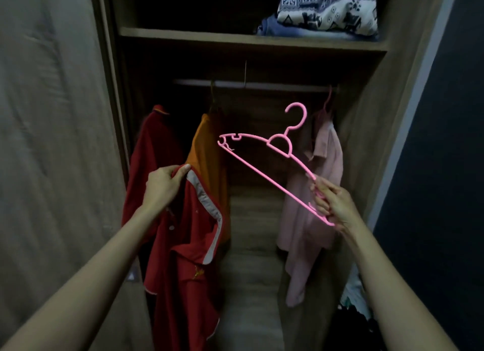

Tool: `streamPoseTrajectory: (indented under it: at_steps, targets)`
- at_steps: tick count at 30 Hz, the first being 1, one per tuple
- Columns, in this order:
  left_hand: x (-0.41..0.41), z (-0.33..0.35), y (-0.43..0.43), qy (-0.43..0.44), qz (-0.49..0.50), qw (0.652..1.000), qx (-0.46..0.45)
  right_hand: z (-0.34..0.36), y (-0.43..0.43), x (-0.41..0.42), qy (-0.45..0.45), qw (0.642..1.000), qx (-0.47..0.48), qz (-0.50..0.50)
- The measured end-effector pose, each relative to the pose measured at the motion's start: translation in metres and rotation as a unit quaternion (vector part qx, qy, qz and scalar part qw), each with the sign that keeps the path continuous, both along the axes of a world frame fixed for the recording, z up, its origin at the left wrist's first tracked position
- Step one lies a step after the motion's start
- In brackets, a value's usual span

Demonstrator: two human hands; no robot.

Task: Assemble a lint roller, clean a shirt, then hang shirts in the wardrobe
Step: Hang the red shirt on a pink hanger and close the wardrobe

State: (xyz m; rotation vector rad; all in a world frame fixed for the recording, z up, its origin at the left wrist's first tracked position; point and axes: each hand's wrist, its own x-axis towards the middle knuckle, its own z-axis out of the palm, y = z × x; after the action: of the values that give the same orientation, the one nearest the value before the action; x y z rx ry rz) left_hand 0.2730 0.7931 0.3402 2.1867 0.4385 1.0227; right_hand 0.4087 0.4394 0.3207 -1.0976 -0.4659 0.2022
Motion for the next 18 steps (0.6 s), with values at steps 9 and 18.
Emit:
streamPoseTrajectory:
  at_steps: [9,18]
  targets:
    - [-0.012,-0.008,0.020,0.070,0.044,0.996,-0.017,-0.039,-0.055,-0.056,0.036,0.990,-0.069,0.121]
    - [-0.016,0.000,-0.016,0.093,0.020,0.995,0.024,-0.040,-0.022,-0.077,0.020,0.983,-0.092,0.156]
